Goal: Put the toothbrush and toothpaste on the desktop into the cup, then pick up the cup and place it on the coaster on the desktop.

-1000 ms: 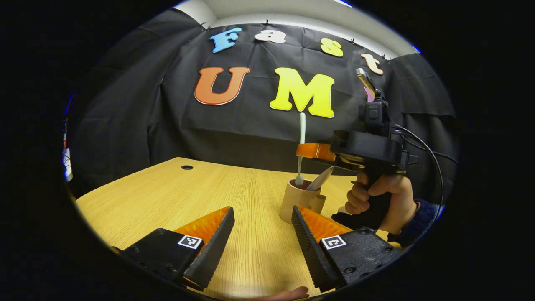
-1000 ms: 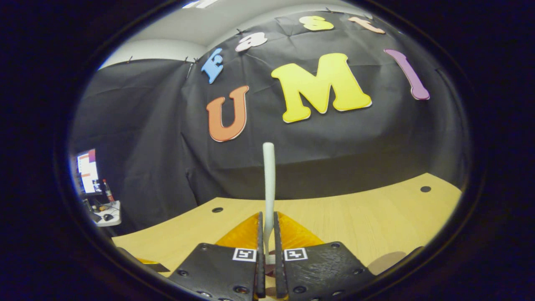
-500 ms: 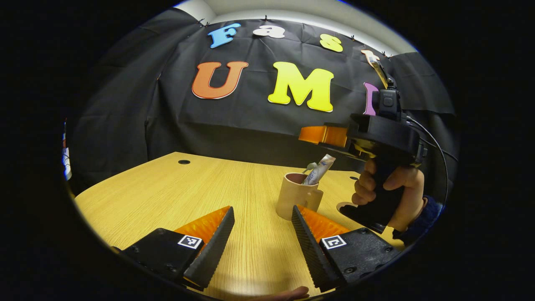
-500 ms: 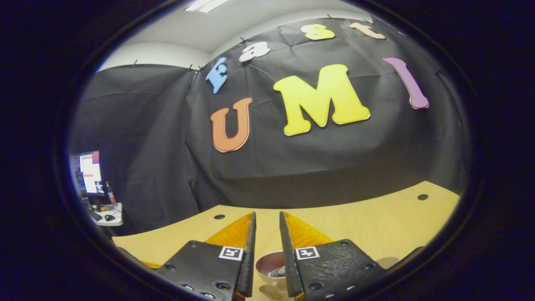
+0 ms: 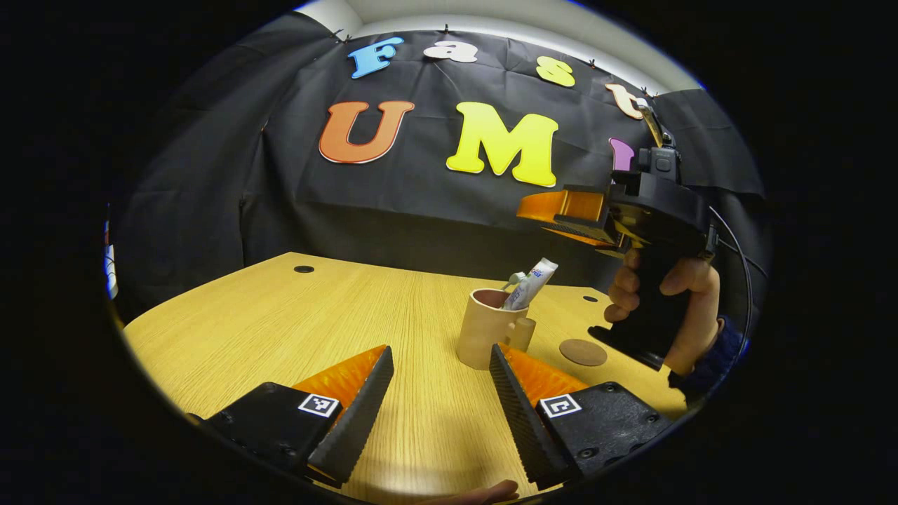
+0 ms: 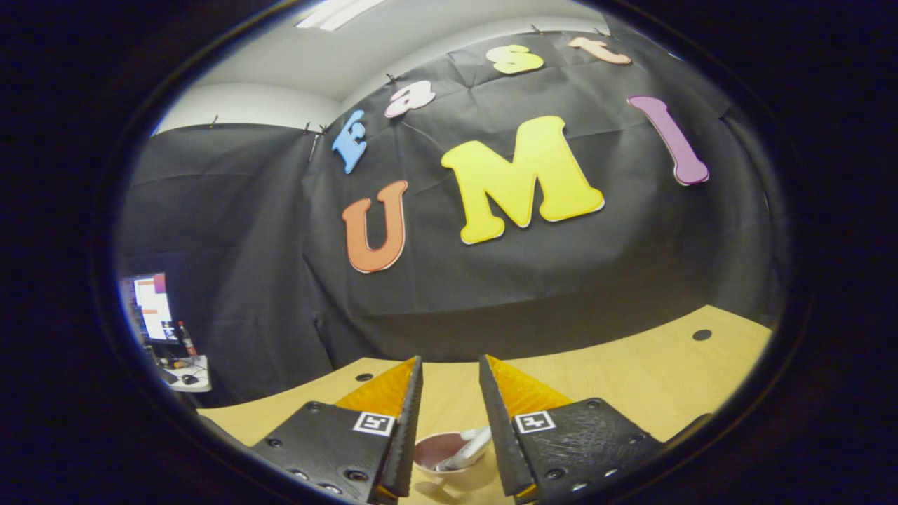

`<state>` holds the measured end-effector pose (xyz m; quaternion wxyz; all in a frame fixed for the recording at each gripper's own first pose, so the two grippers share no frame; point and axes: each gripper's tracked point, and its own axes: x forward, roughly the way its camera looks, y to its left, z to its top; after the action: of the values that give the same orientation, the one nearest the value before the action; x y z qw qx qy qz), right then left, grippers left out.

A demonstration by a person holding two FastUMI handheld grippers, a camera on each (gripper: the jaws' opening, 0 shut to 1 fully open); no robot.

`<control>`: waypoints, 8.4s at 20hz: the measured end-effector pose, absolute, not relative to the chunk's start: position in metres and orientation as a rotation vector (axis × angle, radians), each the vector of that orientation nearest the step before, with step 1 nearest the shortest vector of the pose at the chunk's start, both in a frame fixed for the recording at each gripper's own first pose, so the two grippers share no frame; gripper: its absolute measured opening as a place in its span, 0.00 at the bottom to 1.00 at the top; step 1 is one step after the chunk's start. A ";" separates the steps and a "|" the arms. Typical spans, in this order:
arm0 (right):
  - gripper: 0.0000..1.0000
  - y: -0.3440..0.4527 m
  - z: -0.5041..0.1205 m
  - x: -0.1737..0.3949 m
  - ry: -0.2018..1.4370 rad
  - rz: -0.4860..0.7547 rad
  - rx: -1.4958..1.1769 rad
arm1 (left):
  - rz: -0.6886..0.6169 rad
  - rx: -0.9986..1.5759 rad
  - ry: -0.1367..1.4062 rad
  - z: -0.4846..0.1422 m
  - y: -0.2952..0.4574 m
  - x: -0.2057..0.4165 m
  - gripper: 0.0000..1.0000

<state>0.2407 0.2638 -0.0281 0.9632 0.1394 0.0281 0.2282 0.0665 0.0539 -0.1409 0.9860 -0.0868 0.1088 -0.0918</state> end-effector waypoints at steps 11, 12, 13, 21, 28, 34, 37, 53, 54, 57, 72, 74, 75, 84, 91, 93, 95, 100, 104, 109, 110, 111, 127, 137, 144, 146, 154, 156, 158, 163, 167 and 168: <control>0.78 0.237 -0.054 0.263 0.263 0.356 0.153 | -0.194 -0.158 0.212 -0.141 0.042 0.079 0.88; 0.77 0.240 -0.062 0.262 0.331 0.349 0.095 | -0.197 -0.161 0.208 -0.140 0.042 0.079 0.88; 0.72 0.248 -0.069 0.258 0.405 0.362 0.046 | -0.198 -0.163 0.208 -0.140 0.041 0.079 0.88; 0.73 0.276 -0.100 0.258 0.723 0.356 -0.174 | -0.210 -0.190 0.217 -0.146 0.043 0.071 0.88; 0.55 0.287 -0.126 0.255 0.950 0.321 -0.312 | -0.191 -0.218 0.216 -0.141 0.056 0.070 0.89; 0.48 0.294 -0.138 0.244 1.039 0.322 -0.350 | -0.186 -0.240 0.229 -0.143 0.061 0.071 0.89; 0.41 0.293 -0.141 0.241 1.060 0.335 -0.331 | -0.182 -0.243 0.227 -0.143 0.063 0.070 0.89; 0.50 0.198 -0.132 0.271 0.797 0.330 -0.047 | -0.210 -0.134 0.189 -0.128 0.018 0.071 0.88; 0.48 0.200 -0.153 0.270 0.840 0.342 -0.051 | -0.210 -0.129 0.188 -0.128 0.015 0.071 0.88; 0.51 0.211 -0.197 0.272 0.914 0.375 -0.045 | -0.213 -0.115 0.188 -0.127 0.011 0.070 0.88; 0.01 0.239 -0.249 0.287 1.054 0.454 -0.020 | -0.201 -0.129 0.218 -0.136 0.017 0.078 0.88; 0.01 0.231 -0.233 0.284 0.994 0.445 0.021 | -0.203 -0.127 0.205 -0.134 0.019 0.076 0.88; 0.01 0.226 -0.214 0.284 0.930 0.442 0.049 | -0.203 -0.121 0.195 -0.132 0.020 0.076 0.88; 0.00 0.227 0.043 0.243 0.163 0.478 0.252 | -0.234 -0.156 0.189 -0.139 0.019 0.079 0.88; 0.00 0.284 0.016 0.247 -0.051 0.462 0.334 | -0.194 -0.153 0.166 -0.142 0.049 0.078 0.88; 0.00 0.293 -0.005 0.247 -0.052 0.446 0.355 | -0.184 -0.167 0.175 -0.144 0.056 0.075 0.88; 0.00 0.300 -0.019 0.247 -0.059 0.435 0.355 | -0.185 -0.178 0.171 -0.144 0.059 0.075 0.88; 0.01 0.320 -0.041 0.248 -0.072 0.439 0.277 | -0.194 -0.199 0.173 -0.146 0.059 0.075 0.88; 0.15 0.318 -0.052 0.239 -0.083 0.449 0.274 | -0.185 -0.208 0.185 -0.151 0.062 0.075 0.88; 0.48 0.294 -0.045 0.227 -0.103 0.451 0.283 | -0.181 -0.216 0.205 -0.156 0.060 0.076 0.88; 0.51 0.291 -0.042 0.224 -0.100 0.457 0.291 | -0.183 -0.219 0.206 -0.155 0.059 0.075 0.88; 0.57 0.287 -0.041 0.222 -0.095 0.456 0.298 | -0.182 -0.219 0.206 -0.155 0.056 0.077 0.88; 0.96 0.100 0.015 0.146 -0.224 0.316 0.200 | -0.335 -0.149 0.760 -0.125 -0.029 0.108 0.88; 0.95 0.012 0.017 0.046 -0.363 0.237 0.240 | -0.171 -0.053 1.325 -0.181 -0.033 0.111 0.82; 0.95 -0.032 0.014 0.022 -0.386 0.233 0.351 | -0.096 -0.053 1.389 -0.183 -0.041 0.115 0.48; 0.95 -0.032 0.009 0.027 -0.368 0.241 0.319 | -0.098 -0.036 1.383 -0.175 -0.044 0.119 0.31; 0.91 -0.045 -0.004 0.039 -0.309 0.213 0.346 | -0.156 0.081 1.303 -0.108 -0.077 0.140 0.27; 0.95 -0.056 -0.003 0.041 -0.313 0.188 0.362 | -0.209 0.113 1.278 -0.085 -0.104 0.149 0.27; 0.91 -0.061 -0.008 0.044 -0.305 0.166 0.362 | -0.278 0.129 1.275 -0.068 -0.142 0.155 0.26; 0.95 -0.072 -0.027 0.049 -0.240 0.125 0.332 | -0.415 0.190 1.297 -0.042 -0.239 0.177 0.26; 0.91 -0.082 -0.033 0.045 -0.234 0.106 0.307 | -0.456 0.238 1.284 -0.016 -0.292 0.216 0.26; 0.91 -0.083 -0.035 0.044 -0.231 0.105 0.305 | -0.454 0.245 1.287 -0.010 -0.301 0.226 0.26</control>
<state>0.0443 -0.0825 -0.0354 0.9804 0.1514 -0.1146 0.0521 0.2262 -0.3007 -0.0100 0.7691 0.1127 0.5932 -0.2092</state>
